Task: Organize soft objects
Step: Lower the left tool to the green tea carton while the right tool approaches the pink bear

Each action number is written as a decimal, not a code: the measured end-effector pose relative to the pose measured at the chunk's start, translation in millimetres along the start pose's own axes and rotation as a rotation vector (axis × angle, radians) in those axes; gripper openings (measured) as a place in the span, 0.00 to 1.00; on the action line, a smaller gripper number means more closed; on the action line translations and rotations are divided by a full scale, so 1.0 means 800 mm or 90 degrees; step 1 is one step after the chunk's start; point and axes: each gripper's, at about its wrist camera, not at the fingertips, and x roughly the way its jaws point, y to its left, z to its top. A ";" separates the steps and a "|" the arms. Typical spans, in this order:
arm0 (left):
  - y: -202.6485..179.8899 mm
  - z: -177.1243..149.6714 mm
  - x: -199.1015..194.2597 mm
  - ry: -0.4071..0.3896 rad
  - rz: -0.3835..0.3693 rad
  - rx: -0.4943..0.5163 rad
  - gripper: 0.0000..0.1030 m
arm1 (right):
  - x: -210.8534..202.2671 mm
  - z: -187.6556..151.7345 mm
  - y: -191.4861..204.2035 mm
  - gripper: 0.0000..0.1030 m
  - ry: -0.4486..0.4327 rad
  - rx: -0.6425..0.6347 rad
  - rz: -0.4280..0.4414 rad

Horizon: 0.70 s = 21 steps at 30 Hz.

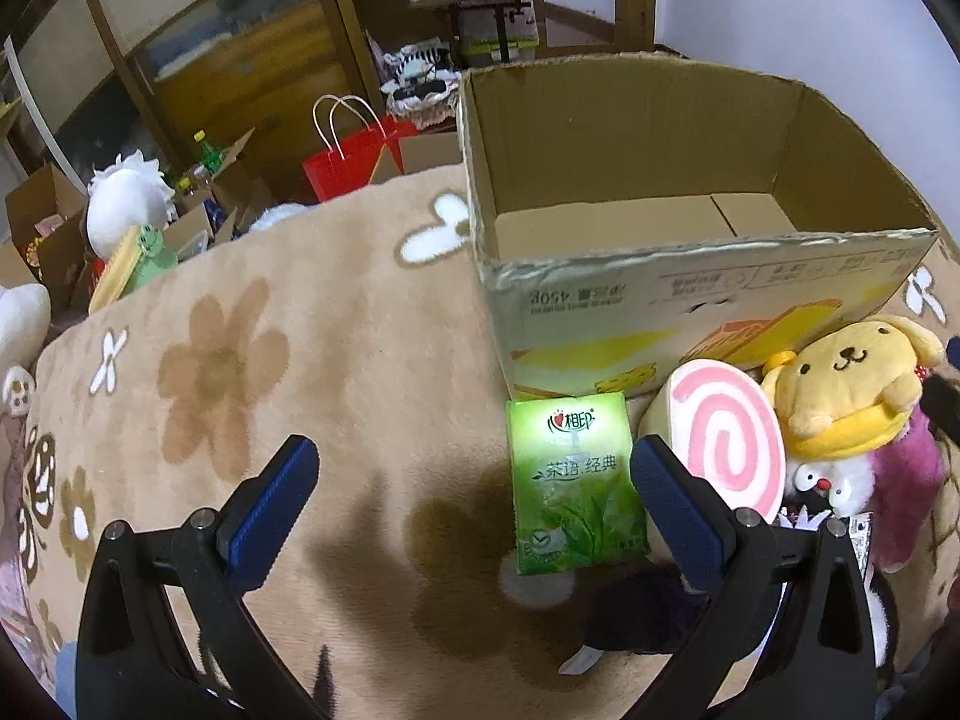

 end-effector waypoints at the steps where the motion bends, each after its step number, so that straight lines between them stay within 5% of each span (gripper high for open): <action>1: 0.000 0.000 0.004 0.011 -0.006 0.000 1.00 | 0.002 -0.002 0.000 1.00 0.006 0.000 0.002; 18: -0.007 -0.004 0.033 0.076 -0.061 -0.011 1.00 | 0.025 -0.018 -0.005 1.00 0.067 0.024 0.015; 21: -0.006 -0.004 0.038 0.085 -0.061 -0.017 1.00 | 0.032 -0.022 -0.003 0.94 0.085 0.017 0.013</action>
